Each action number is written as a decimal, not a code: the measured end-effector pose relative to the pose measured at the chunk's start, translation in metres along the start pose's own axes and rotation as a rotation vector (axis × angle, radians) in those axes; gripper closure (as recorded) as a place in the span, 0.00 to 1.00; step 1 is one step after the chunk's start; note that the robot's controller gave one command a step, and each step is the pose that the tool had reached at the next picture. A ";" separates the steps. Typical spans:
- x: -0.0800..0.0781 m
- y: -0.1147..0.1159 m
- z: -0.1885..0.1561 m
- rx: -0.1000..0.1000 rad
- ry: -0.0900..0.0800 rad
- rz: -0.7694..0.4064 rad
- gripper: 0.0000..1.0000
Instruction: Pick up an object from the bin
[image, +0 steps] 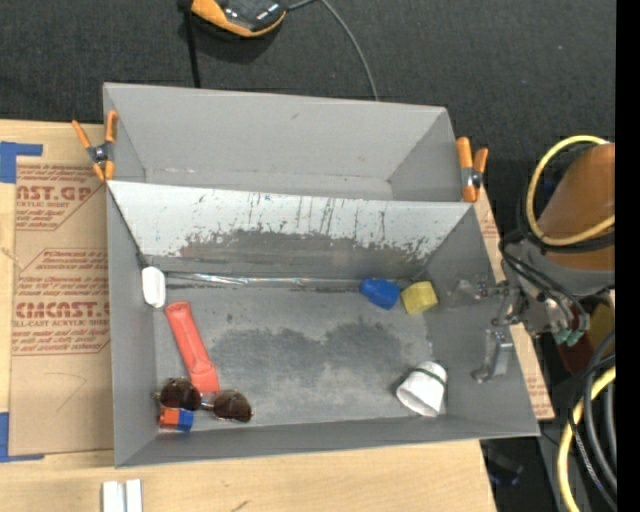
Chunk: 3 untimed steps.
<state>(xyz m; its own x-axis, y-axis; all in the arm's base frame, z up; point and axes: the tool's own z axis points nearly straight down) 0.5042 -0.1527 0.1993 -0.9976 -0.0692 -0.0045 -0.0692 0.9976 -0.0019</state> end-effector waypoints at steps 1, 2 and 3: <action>0.004 0.008 0.048 0.000 0.001 -0.172 0.00; 0.006 0.002 0.084 -0.001 0.000 -0.374 0.00; 0.014 0.010 0.119 0.000 -0.003 -0.481 0.00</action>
Offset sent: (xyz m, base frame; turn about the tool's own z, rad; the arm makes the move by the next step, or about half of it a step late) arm -0.0068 -0.0022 -0.0916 -0.3858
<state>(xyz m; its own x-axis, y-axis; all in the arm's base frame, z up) 0.4903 -0.1443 0.0800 -0.8522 -0.5232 -0.0056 -0.5232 0.8522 -0.0046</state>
